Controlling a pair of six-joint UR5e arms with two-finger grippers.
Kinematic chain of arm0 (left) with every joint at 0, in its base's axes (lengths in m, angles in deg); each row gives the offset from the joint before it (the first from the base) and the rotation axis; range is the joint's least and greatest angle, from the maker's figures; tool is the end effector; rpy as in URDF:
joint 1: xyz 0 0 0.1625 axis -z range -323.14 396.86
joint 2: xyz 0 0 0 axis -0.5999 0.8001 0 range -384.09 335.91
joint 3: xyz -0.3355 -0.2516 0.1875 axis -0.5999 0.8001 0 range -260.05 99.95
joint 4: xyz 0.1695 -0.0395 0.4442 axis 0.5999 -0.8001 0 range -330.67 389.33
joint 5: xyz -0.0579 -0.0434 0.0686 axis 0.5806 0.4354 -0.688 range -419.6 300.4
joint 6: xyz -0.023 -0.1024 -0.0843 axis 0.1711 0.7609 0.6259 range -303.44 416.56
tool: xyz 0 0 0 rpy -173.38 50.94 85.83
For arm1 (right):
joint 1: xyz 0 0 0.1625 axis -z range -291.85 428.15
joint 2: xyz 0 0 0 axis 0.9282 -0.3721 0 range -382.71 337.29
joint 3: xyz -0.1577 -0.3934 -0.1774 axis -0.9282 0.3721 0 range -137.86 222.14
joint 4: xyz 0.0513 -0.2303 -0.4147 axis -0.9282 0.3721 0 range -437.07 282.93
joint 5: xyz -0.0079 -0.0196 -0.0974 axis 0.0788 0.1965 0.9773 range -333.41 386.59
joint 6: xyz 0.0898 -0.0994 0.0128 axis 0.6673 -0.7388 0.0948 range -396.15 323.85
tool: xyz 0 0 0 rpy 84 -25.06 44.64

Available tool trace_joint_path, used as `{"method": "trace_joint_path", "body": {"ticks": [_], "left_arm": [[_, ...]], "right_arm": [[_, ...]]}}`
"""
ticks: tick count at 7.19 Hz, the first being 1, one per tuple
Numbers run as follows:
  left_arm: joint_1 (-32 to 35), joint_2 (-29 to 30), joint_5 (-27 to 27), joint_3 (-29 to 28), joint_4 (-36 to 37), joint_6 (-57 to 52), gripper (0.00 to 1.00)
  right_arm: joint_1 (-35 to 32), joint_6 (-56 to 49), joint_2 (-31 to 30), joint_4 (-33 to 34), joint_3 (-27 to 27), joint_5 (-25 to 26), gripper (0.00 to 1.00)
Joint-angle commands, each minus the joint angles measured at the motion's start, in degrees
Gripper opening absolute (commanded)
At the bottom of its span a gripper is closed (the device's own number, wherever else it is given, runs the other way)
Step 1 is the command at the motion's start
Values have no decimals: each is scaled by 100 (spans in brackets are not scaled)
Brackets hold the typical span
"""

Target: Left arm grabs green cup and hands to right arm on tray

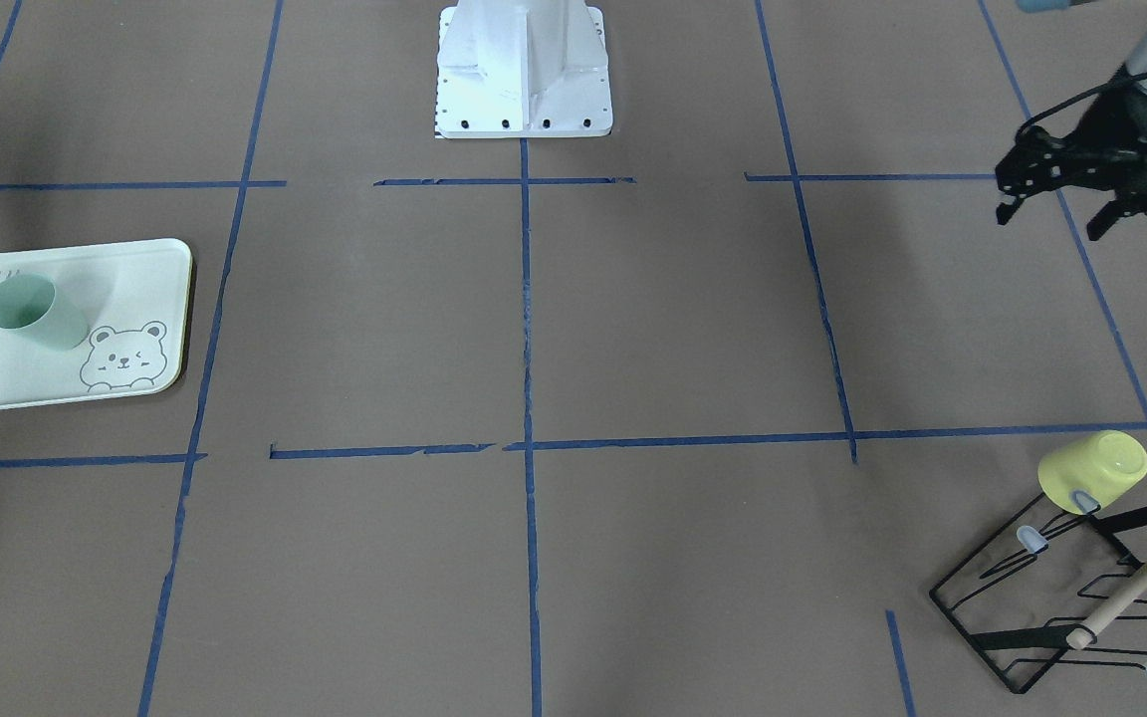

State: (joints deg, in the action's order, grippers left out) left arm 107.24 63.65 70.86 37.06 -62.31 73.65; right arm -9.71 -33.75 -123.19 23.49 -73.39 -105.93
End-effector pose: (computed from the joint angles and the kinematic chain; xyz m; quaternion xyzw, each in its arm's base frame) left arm 0.1355 -0.5169 0.4762 0.0981 0.3871 0.0993 0.9114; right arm -0.0566 -0.4644 0.5864 -0.0096 -0.3640 -0.0932 0.9267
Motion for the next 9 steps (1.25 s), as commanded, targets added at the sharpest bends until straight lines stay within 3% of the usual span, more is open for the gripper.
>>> {"method": "trace_joint_path", "body": {"ticks": [1, 2, 4, 6, 9], "left_arm": [[994, -362, 813, -637, 23, -1364, 100], [1057, -546, 823, -637, 15, -1366, 100], [1171, -505, 736, -846, 102, -1427, 100], [1749, -504, 788, -1417, 111, -2626, 100], [1831, -856, 815, -1252, 111, -2614, 100]], "right_arm": [[-27, -56, -103, -10, -5, -89, 100], [-88, -56, -164, -80, 30, -395, 100], [-202, -56, -558, -596, 30, -433, 100], [-421, -56, -824, -1142, 204, -459, 100], [-624, -73, -833, -1398, 276, -512, 100]]}}
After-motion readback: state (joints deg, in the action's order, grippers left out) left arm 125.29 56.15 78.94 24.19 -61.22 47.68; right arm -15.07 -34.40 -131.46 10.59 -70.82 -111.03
